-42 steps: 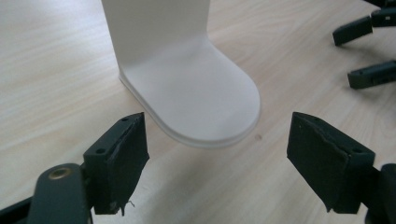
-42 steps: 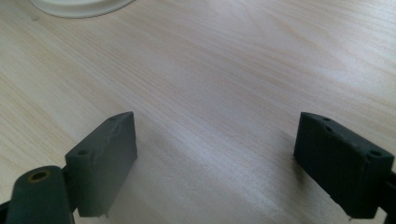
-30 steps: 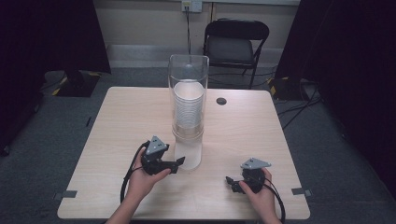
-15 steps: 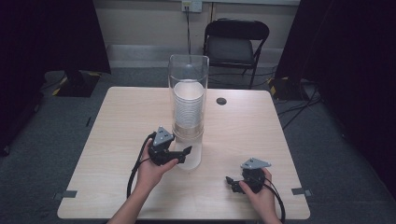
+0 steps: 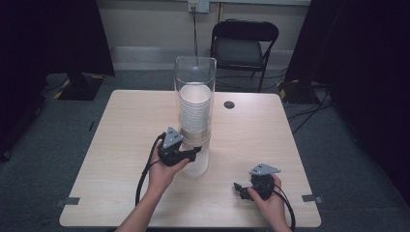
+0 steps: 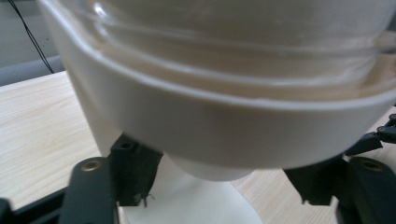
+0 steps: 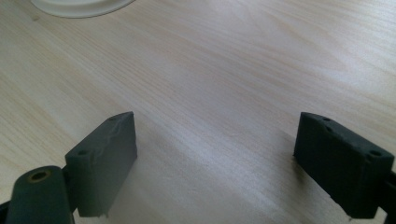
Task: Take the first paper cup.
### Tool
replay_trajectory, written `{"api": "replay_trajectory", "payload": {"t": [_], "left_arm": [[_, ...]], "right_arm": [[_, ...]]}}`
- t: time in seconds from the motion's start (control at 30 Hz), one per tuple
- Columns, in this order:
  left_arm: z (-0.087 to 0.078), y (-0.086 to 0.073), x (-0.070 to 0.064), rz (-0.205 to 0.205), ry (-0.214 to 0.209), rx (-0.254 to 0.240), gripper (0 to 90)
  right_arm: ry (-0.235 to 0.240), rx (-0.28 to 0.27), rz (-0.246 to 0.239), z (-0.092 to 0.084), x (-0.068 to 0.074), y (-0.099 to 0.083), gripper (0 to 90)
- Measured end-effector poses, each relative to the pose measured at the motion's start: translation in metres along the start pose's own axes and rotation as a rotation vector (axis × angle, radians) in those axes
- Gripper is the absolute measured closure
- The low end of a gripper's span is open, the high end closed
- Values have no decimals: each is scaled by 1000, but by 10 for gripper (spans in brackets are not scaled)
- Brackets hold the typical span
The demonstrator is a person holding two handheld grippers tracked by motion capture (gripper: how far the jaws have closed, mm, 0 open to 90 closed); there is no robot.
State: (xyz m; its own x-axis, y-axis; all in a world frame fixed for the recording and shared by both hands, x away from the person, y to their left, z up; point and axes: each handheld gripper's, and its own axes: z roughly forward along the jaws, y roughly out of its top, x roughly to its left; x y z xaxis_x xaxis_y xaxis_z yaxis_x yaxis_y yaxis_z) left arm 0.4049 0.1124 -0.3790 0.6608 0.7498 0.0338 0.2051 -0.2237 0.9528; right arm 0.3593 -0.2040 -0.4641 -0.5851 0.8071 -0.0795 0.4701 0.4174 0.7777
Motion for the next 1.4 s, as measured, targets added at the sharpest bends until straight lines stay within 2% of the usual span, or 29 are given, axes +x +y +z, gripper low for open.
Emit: {"api": "replay_trajectory", "payload": {"t": [0.03, 0.17, 0.2, 0.23, 0.27, 0.3, 0.4, 0.5, 0.7, 0.8, 0.93, 1.07, 1.4], "left_arm": [[2, 0, -1, -10, 4, -10, 340], [2, -1, 0, 3, 2, 1, 354], [2, -1, -1, 17, 14, 10, 354], [3, -1, -2, 13, 10, 8, 358], [3, 0, -1, 36, 11, 19, 360], [3, 0, -1, 41, 15, 27, 363], [4, -2, -2, 26, 14, 16, 366], [3, -4, -2, 36, 20, 10, 367], [4, -6, -4, 28, 24, -3, 370], [3, -5, -4, 44, 29, 10, 371], [3, -6, -5, 44, 39, 9, 371], [4, -9, -7, 49, 45, -18, 372], [4, -8, -7, 54, 47, -2, 374]], "right_arm": [[0, 1, 2, 0, 0, 0, 129], [0, 0, 0, 0, 0, 0, 129], [0, 0, 1, 0, 0, 0, 129], [0, 0, 0, 0, 0, 0, 129], [0, 0, 0, 0, 0, 0, 129], [0, 0, 0, 0, 0, 0, 129], [0, 1, 2, 0, 0, 0, 129], [0, 1, 2, 0, 0, 0, 129], [0, 1, 2, 0, 0, 0, 129], [0, 1, 2, 0, 0, 0, 129], [0, 1, 2, 0, 0, 0, 129], [-2, 0, 1, 0, 0, 0, 129], [-2, 0, 1, 0, 0, 0, 130]]}}
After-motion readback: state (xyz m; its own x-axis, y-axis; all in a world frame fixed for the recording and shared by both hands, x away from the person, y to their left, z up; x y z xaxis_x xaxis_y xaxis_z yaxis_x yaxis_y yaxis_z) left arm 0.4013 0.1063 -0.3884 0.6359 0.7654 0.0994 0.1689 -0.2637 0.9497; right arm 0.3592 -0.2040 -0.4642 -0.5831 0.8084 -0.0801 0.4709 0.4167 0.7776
